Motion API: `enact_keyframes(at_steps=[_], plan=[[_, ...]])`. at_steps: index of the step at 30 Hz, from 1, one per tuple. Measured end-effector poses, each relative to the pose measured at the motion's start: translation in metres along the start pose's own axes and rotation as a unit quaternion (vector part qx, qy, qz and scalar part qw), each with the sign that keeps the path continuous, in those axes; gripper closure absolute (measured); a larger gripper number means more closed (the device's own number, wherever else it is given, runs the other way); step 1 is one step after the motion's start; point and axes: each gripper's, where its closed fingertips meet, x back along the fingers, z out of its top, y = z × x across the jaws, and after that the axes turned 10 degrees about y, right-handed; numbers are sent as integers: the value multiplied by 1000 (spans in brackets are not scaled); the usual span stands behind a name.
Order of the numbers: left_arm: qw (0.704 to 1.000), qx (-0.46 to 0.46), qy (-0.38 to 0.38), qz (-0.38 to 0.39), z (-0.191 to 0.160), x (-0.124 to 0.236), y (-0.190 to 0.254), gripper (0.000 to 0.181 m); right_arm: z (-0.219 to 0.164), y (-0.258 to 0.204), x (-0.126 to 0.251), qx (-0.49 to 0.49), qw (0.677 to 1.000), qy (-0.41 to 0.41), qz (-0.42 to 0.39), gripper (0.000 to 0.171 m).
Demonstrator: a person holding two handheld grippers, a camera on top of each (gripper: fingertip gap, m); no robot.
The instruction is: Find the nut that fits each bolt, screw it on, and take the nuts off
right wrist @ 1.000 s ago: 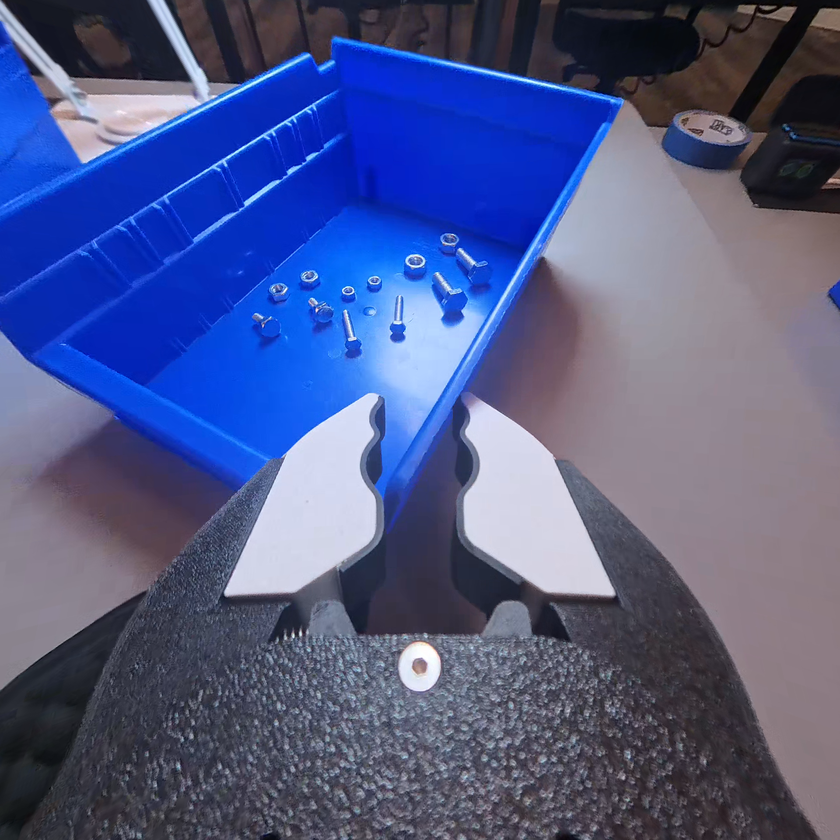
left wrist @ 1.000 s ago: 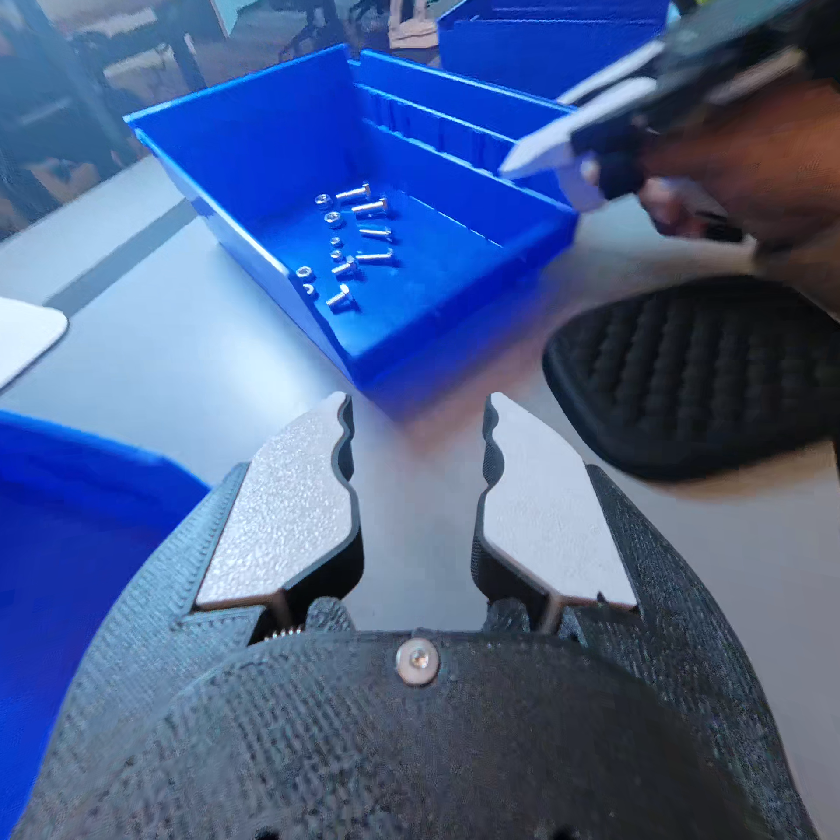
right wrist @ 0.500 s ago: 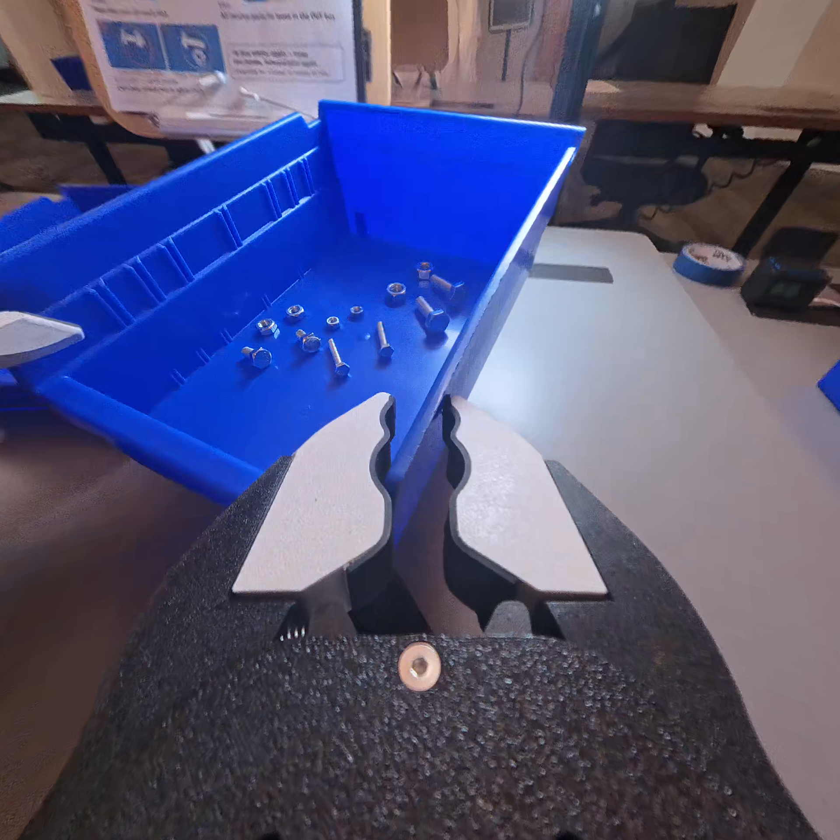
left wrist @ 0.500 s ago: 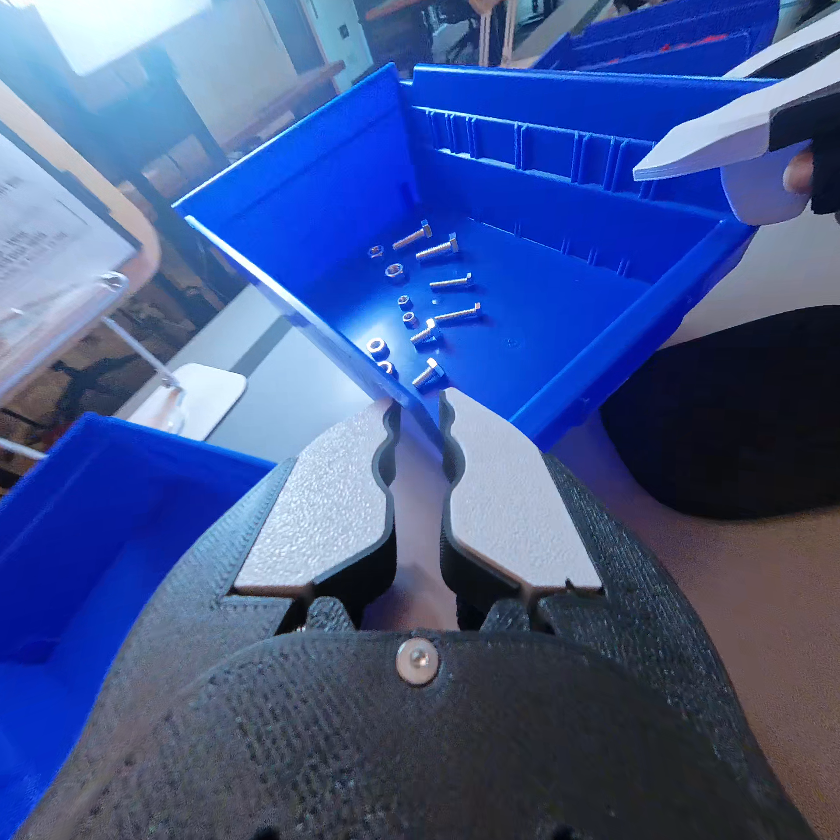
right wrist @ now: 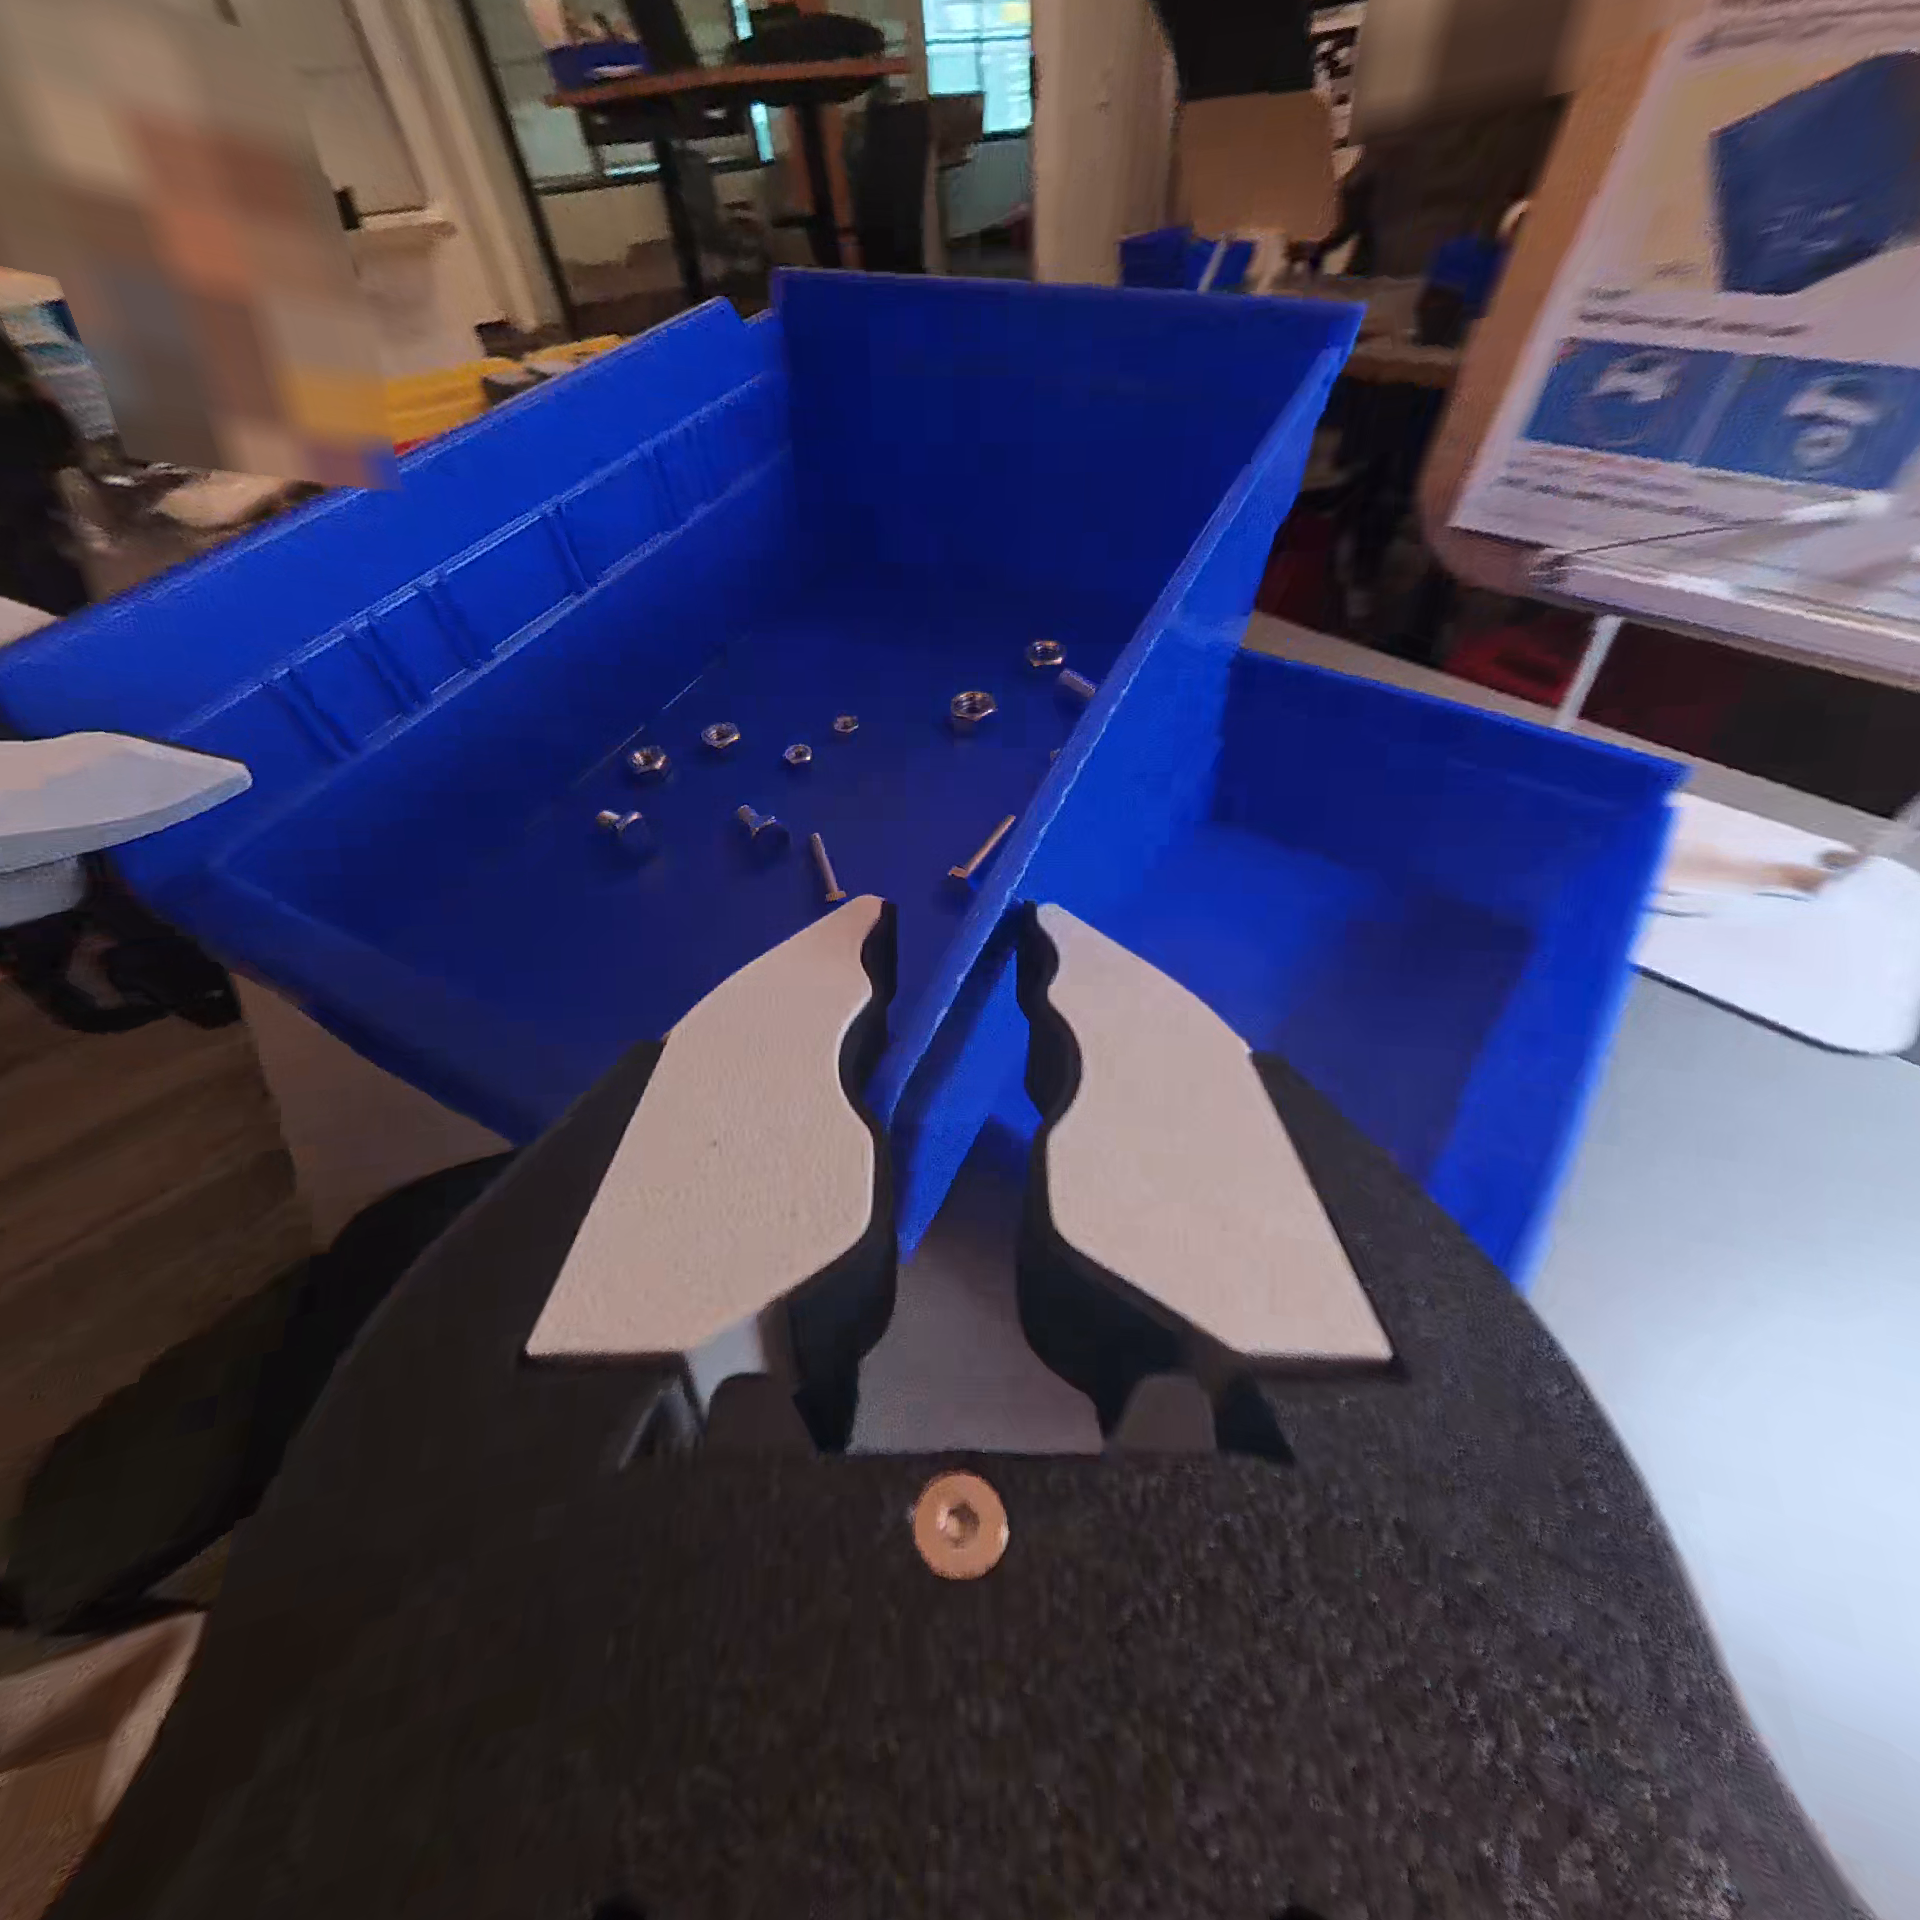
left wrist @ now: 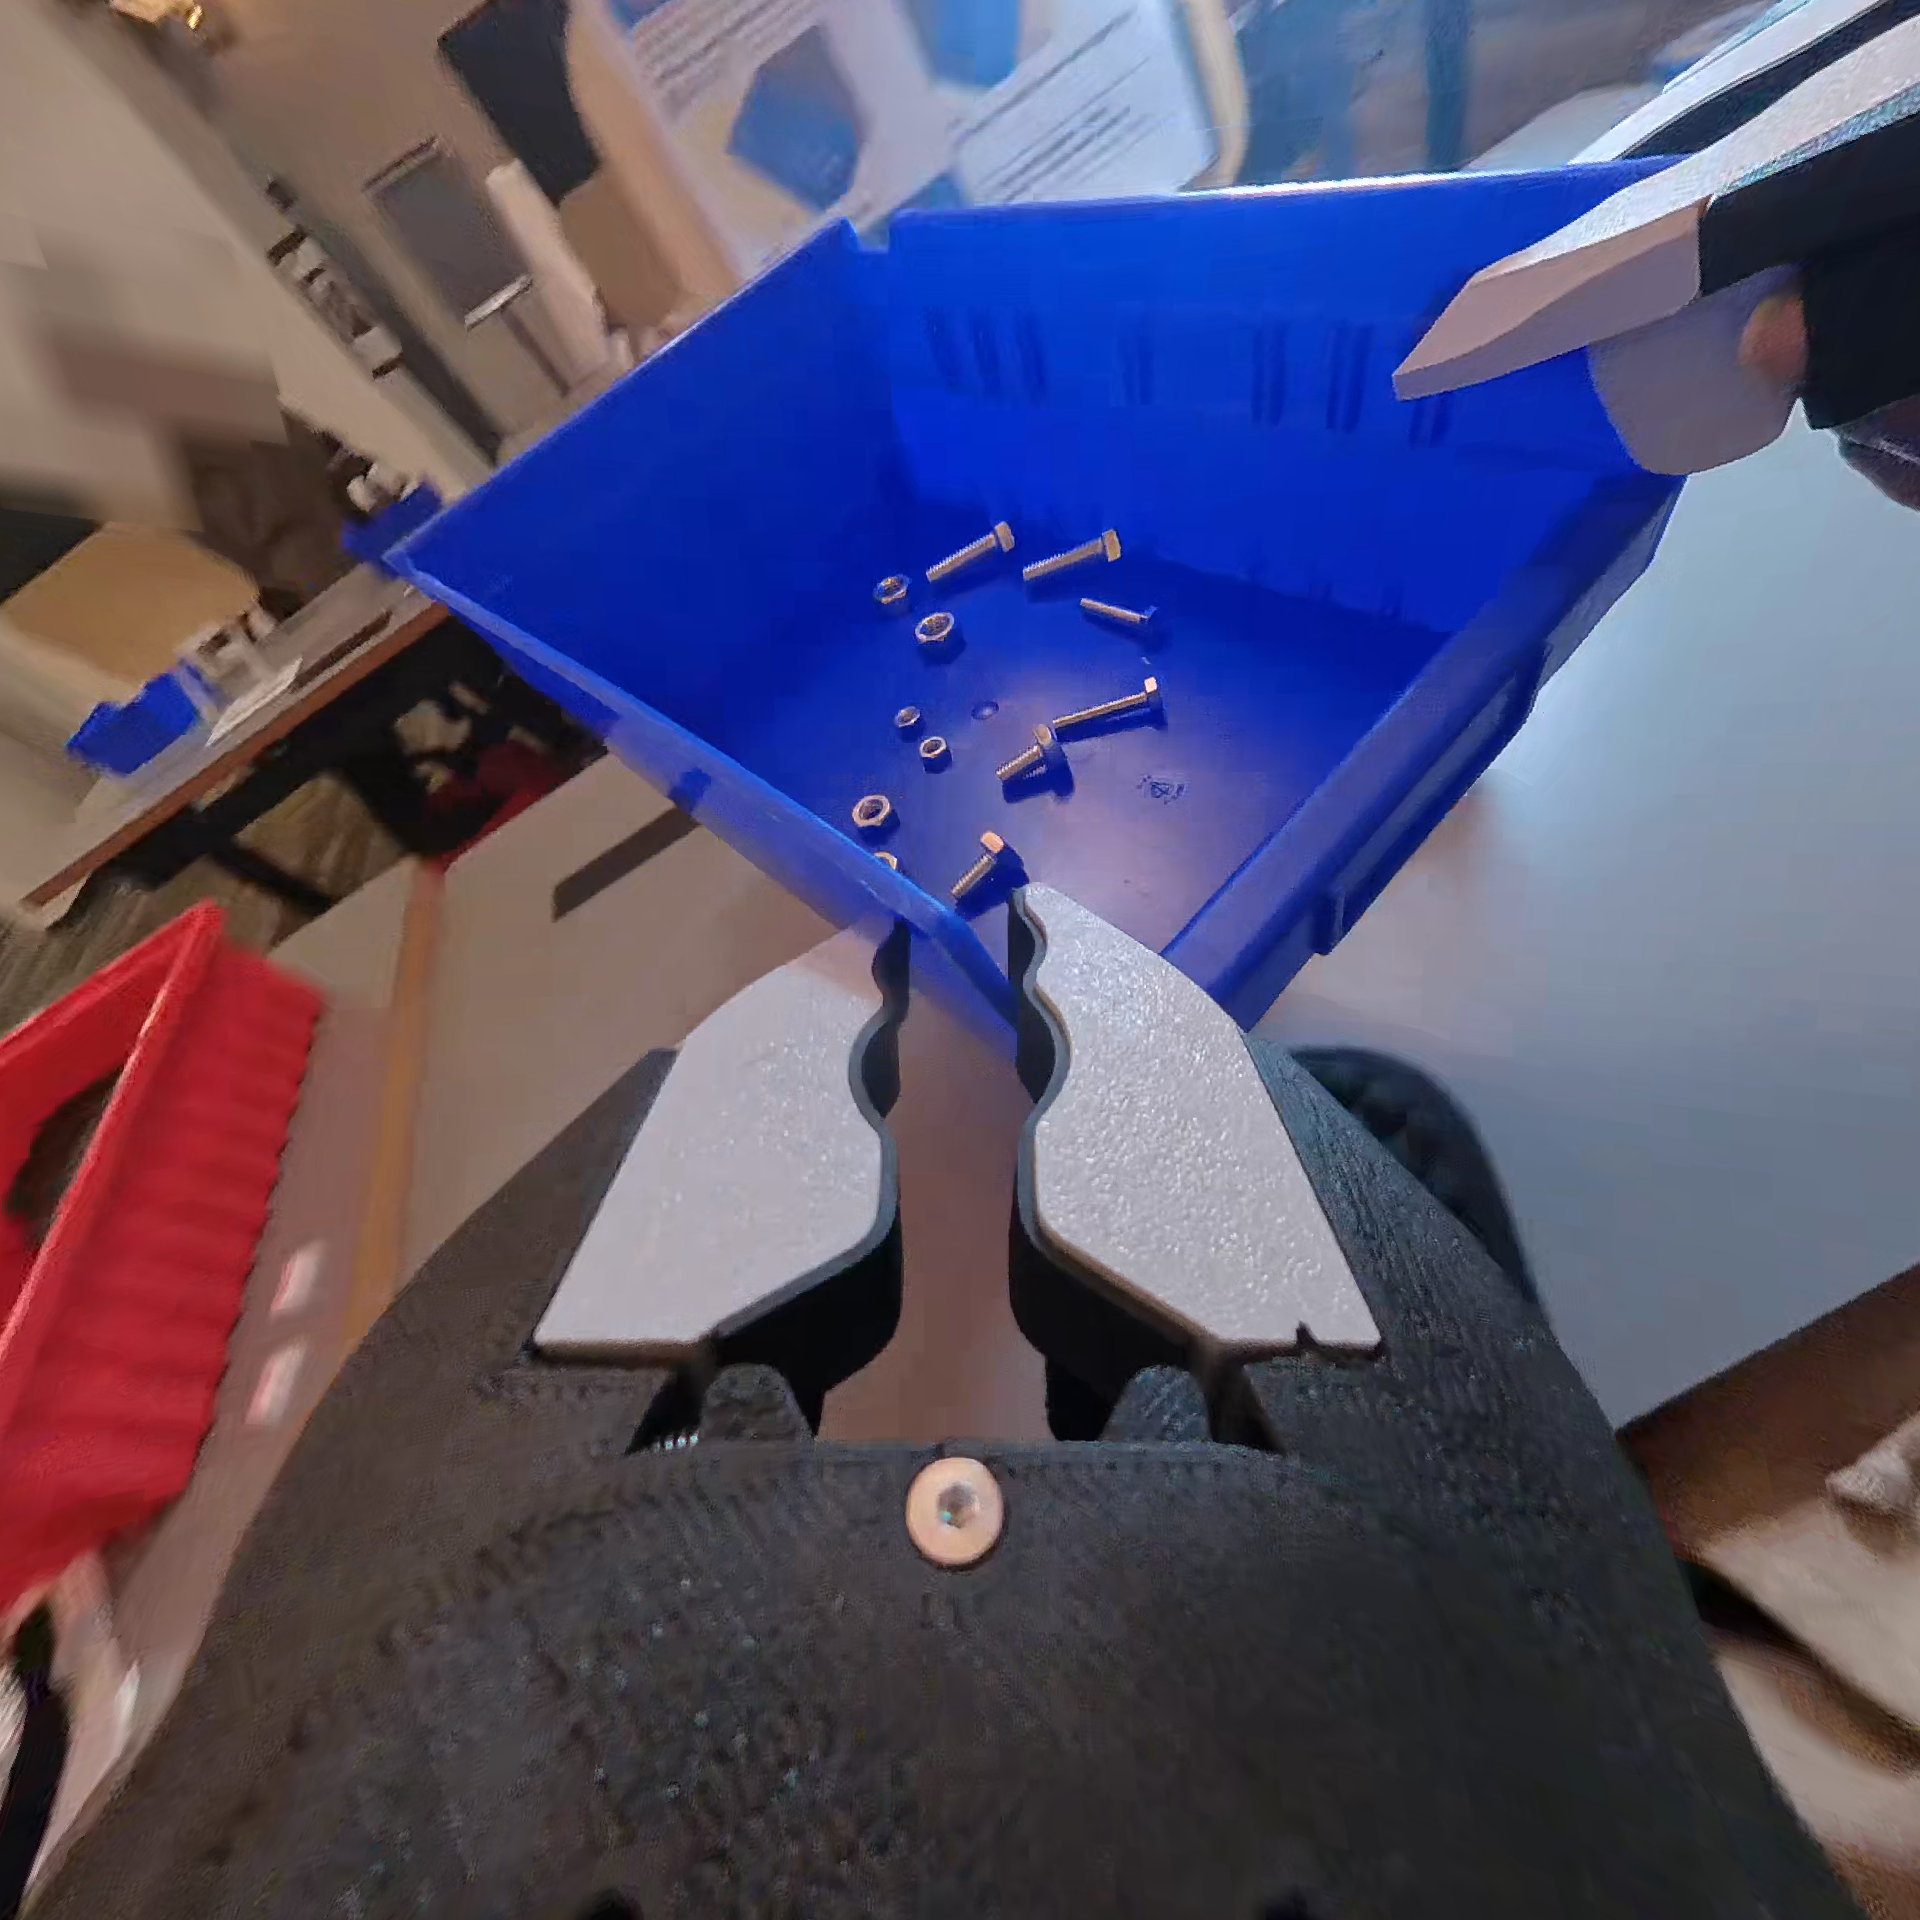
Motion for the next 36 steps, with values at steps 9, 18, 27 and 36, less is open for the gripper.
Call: enact_keyframes(at_steps=[9, 18, 27, 36], plan=[[989, 59, -96, 95, -112, 64, -81, 164, -73, -98, -121, -26, 991, -75, 110, 148], [979, 147, -98, 103, -194, 37, -90, 165, -126, -98, -150, -10, 987, -102, 126, 139], [993, 111, 4, 51, -141, 44, -80, 144, -111, -50, -67, 212, 963, -84, 142, 121], [967, -73, -222, -104, -192, -34, 7, 120, -196, 64, -59, 454, 818, -330, 127, 137]])
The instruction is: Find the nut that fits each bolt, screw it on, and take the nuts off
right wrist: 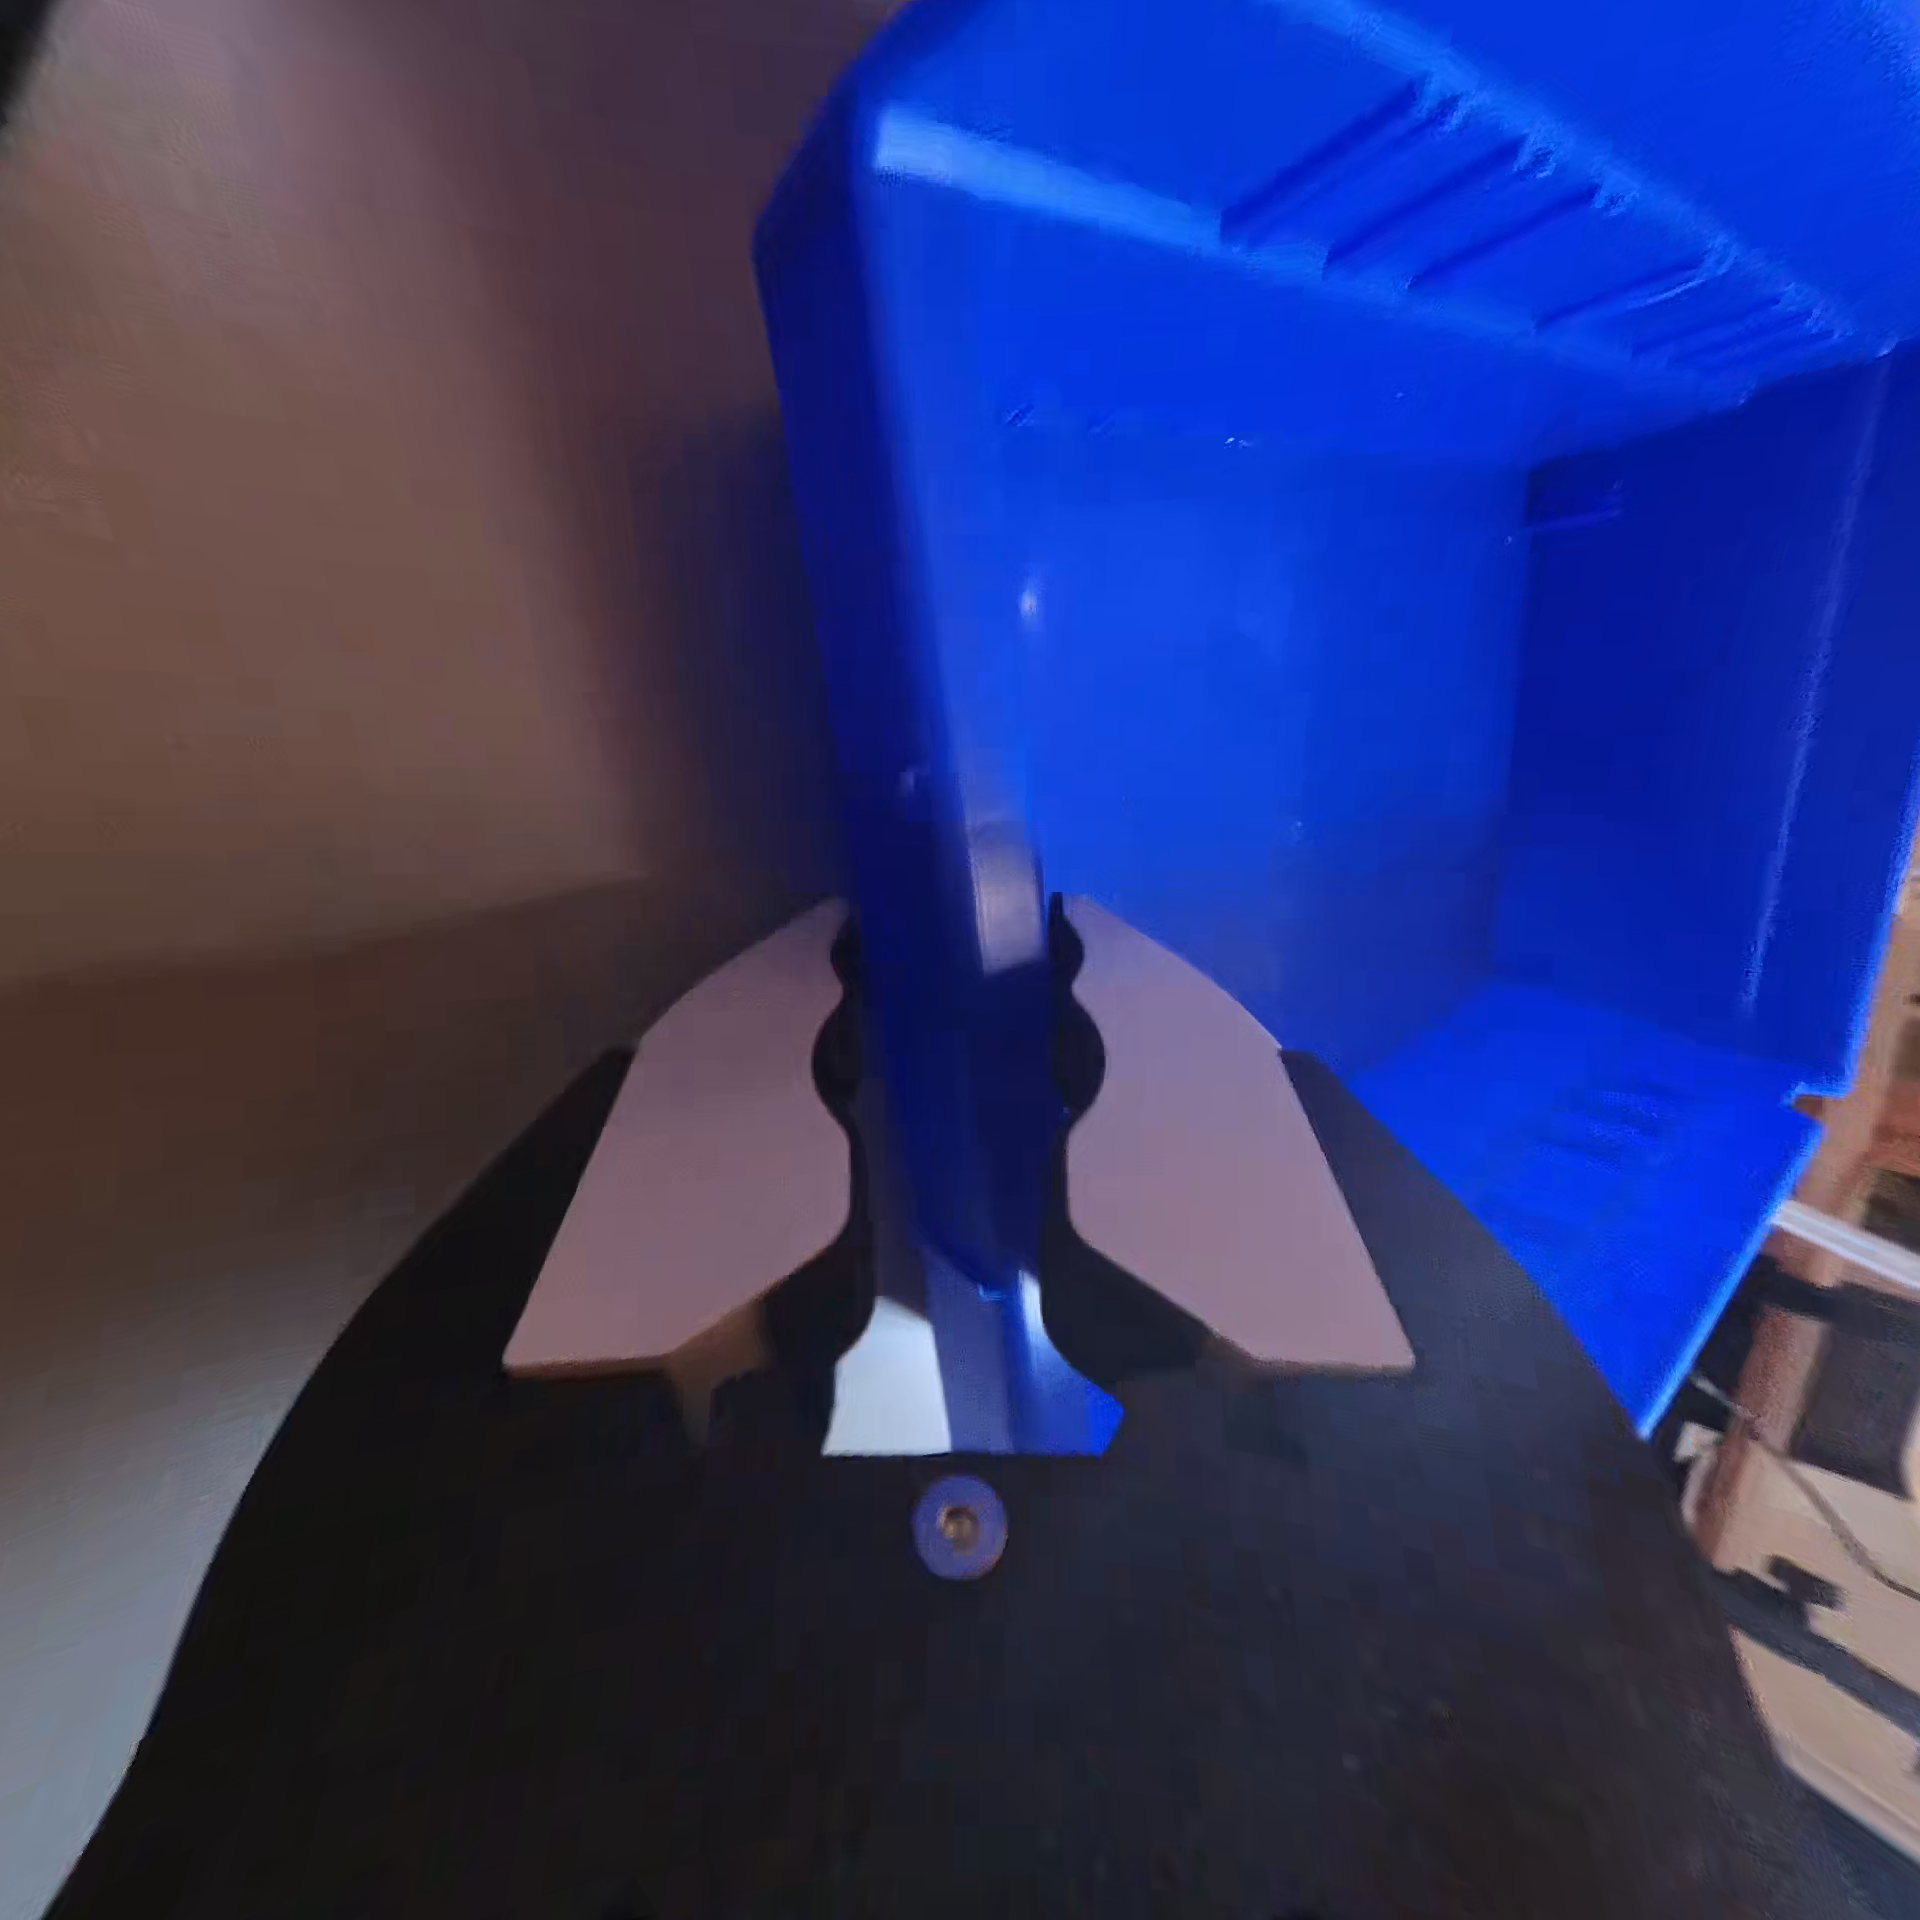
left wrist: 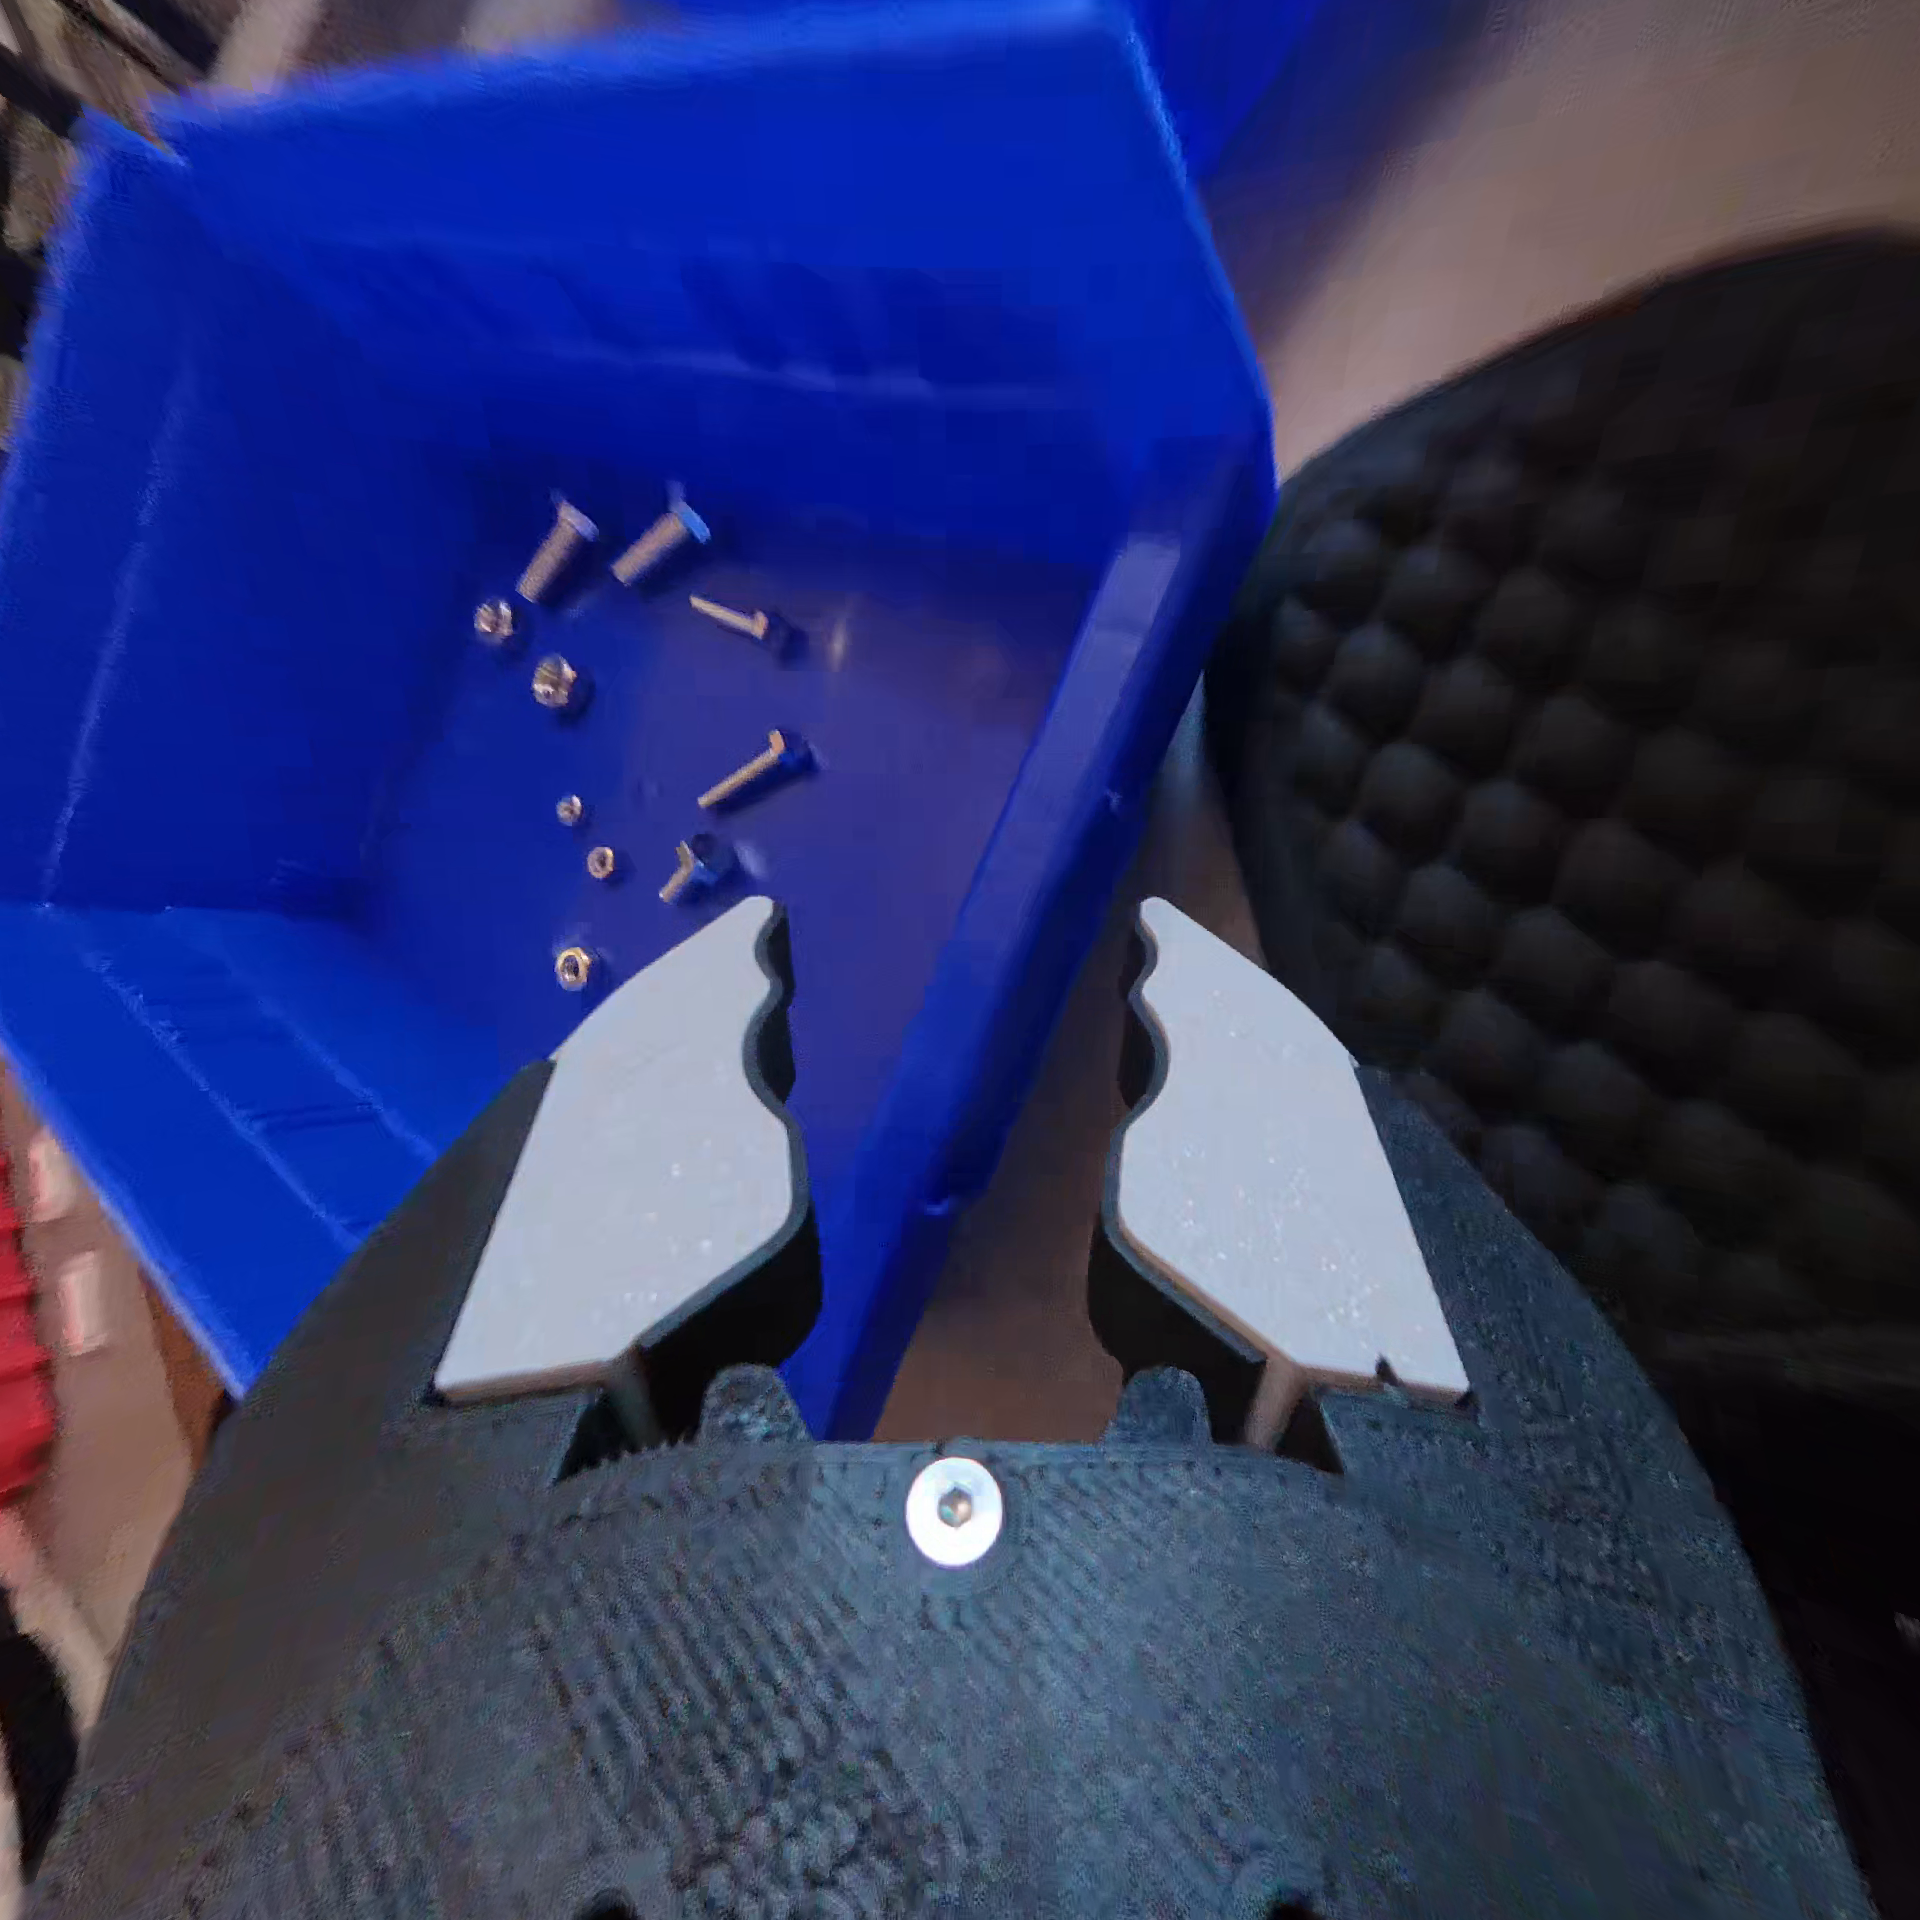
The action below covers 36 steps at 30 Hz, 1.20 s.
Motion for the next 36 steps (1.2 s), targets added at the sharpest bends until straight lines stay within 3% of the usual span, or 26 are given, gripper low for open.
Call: enact_keyframes(at_steps=[3, 7, 14, 19, 26, 32, 36], plan=[[998, -32, -46, -27, -13, -19, 9, 134, -13, -4, 13, 2, 1000, -24, 1, 139], [997, -62, -34, -29, -11, -28, 13, 141, -43, -25, 48, -46, 997, -61, -18, 140], [998, -58, -10, -13, 7, -44, 15, 146, -137, -34, 107, -148, 976, -133, -85, 140], [998, -61, -7, -9, 14, -58, 6, 146, -211, -2, 123, -187, 959, -158, -147, 139], [998, -65, -4, -7, 30, -95, -24, 146, -279, 62, 110, -202, 942, -181, -197, 140], [997, -81, 9, 1, 43, -131, -59, 145, -295, 87, 105, -217, 935, -175, -220, 135], [998, -44, 31, -14, 41, -144, -79, 139, -241, 94, 113, -247, 936, -56, -244, 132]])
